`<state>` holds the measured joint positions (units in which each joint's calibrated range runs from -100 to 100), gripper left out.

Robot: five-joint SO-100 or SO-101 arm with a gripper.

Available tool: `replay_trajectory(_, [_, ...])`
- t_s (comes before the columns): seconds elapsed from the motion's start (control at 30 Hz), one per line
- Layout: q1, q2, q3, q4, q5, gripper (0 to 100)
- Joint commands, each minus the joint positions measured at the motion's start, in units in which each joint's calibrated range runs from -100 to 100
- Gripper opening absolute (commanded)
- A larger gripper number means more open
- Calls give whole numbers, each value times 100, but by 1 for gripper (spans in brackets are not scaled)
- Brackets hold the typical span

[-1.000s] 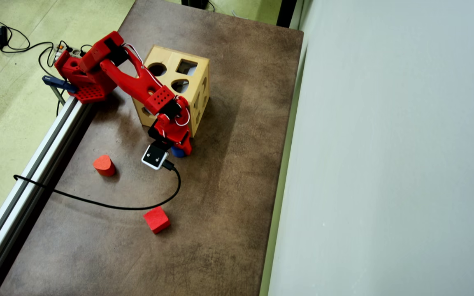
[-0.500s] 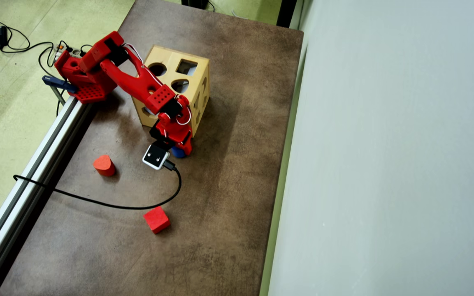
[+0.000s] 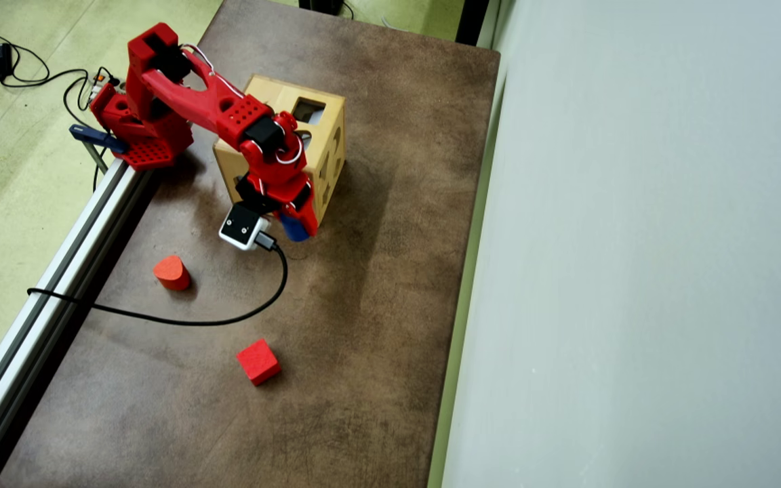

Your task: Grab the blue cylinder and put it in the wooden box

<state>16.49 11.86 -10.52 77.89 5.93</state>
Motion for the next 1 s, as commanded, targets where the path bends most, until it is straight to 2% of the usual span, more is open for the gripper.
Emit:
replay_trajectory(0.0, [-45, -1080, -263, 402, -20, 2])
replay_trajectory(0.2, [-104, -1692, -254, 1126, -20, 2])
replay_trajectory(0.53, [-1374, -2065, -165, 1930, -20, 2])
replay_trajectory(0.97, [-2429, -2371, 801, 1994, -20, 2])
